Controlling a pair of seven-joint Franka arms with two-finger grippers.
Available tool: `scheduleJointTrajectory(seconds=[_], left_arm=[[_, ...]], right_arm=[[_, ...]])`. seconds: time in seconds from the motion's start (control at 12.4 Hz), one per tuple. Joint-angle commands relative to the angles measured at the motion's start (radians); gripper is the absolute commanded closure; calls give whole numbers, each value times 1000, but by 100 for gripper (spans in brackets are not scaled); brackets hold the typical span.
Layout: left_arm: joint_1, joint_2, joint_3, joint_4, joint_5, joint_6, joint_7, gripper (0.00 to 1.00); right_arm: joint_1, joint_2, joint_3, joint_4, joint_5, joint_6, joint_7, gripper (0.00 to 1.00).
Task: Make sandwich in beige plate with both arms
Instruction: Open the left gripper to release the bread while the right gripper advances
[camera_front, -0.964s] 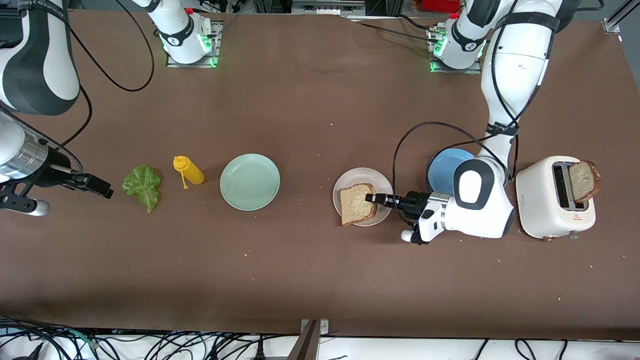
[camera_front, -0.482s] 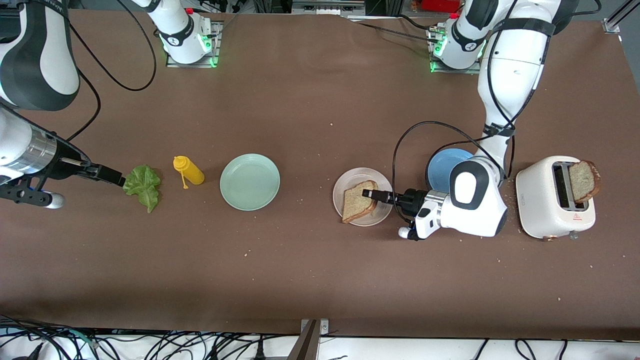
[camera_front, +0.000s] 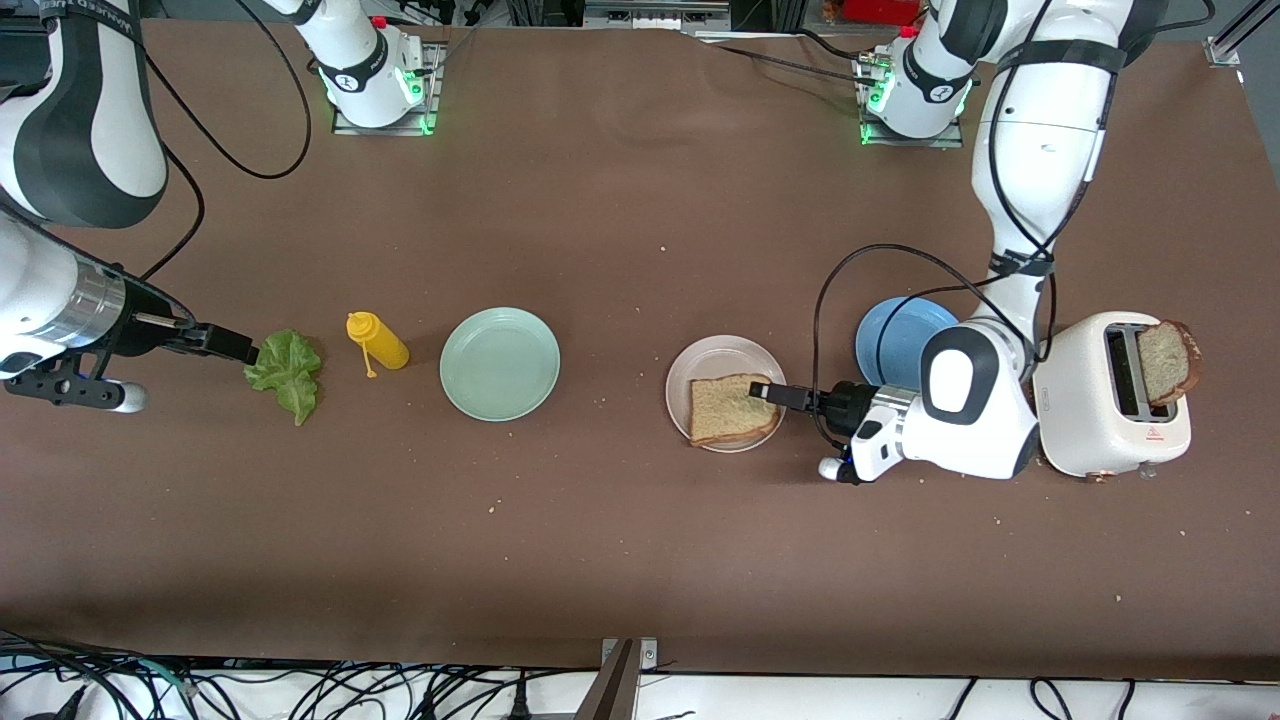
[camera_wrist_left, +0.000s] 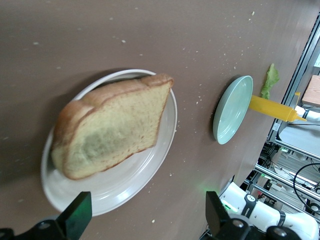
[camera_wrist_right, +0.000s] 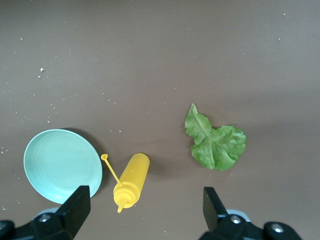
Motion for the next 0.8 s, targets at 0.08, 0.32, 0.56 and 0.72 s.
scheduleJointTrajectory(seconds=[0.08, 0.32, 0.56, 0.72], left_arm=[[29, -30, 0, -7, 119, -27, -36, 0], [51, -71, 5, 5, 243, -27, -39, 0], [106, -137, 5, 11, 409, -104, -40, 0], [153, -178, 5, 28, 499, -185, -45, 0]], right_arm=[[1, -30, 1, -46, 6, 4, -92, 0], [1, -27, 2, -57, 8, 0, -120, 0], [1, -27, 4, -66, 8, 3, -188, 0], [1, -71, 1, -137, 8, 33, -271, 0]])
